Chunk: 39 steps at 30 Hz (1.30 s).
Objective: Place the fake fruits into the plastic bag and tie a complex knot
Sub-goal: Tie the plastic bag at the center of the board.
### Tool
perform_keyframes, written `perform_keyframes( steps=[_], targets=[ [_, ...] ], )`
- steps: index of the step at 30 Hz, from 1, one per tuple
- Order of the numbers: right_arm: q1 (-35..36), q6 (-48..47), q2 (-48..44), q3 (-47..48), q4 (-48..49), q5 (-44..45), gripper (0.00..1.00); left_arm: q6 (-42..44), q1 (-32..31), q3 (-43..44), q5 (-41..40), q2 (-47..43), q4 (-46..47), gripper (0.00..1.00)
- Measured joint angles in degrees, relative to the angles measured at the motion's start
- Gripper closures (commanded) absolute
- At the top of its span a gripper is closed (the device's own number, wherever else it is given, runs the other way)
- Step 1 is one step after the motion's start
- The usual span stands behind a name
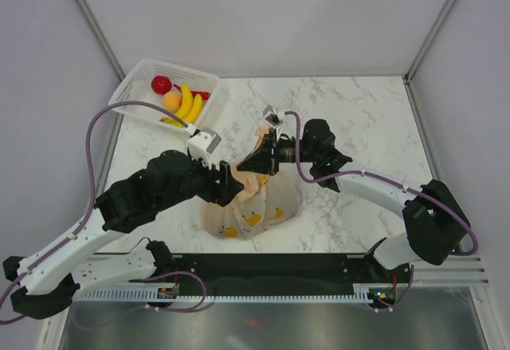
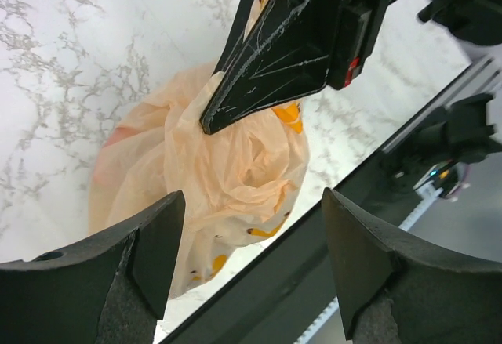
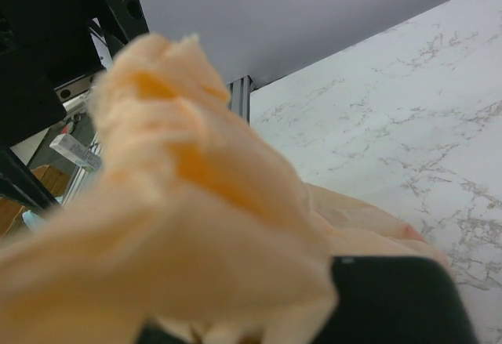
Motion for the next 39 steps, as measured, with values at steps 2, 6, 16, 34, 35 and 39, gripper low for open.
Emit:
perform_keyframes(
  steps=[2, 6, 16, 34, 35, 39],
  targets=[
    [0.00, 0.09, 0.00, -0.42, 0.00, 0.07, 1.00, 4.20, -0.79, 0.04, -0.55, 1.36, -0.59, 0.20],
    [-0.02, 1.16, 0.00, -0.61, 0.79, 0.02, 1.00, 14.71, -3.69, -0.13, 0.57, 1.09, -0.28, 0.17],
    [-0.39, 3.72, 0.00, -0.72, 2.14, -0.20, 1.00, 42.12, -11.65, -4.83, 1.73, -4.31, 7.13, 0.06],
    [-0.70, 4.92, -0.39, -1.68, 3.04, -0.90, 1.00, 64.59, -24.50, -8.87, -11.63, 2.64, 9.57, 0.22],
    [-0.72, 4.98, -0.48, -1.70, 3.06, -0.90, 1.00, 65.26, -24.50, -9.11, -12.17, 2.91, 9.68, 0.22],
    [-0.72, 5.51, -0.55, -1.73, 3.45, -0.94, 1.00, 67.19, -24.57, -10.32, -13.53, 5.03, 9.73, 0.25]
  ],
)
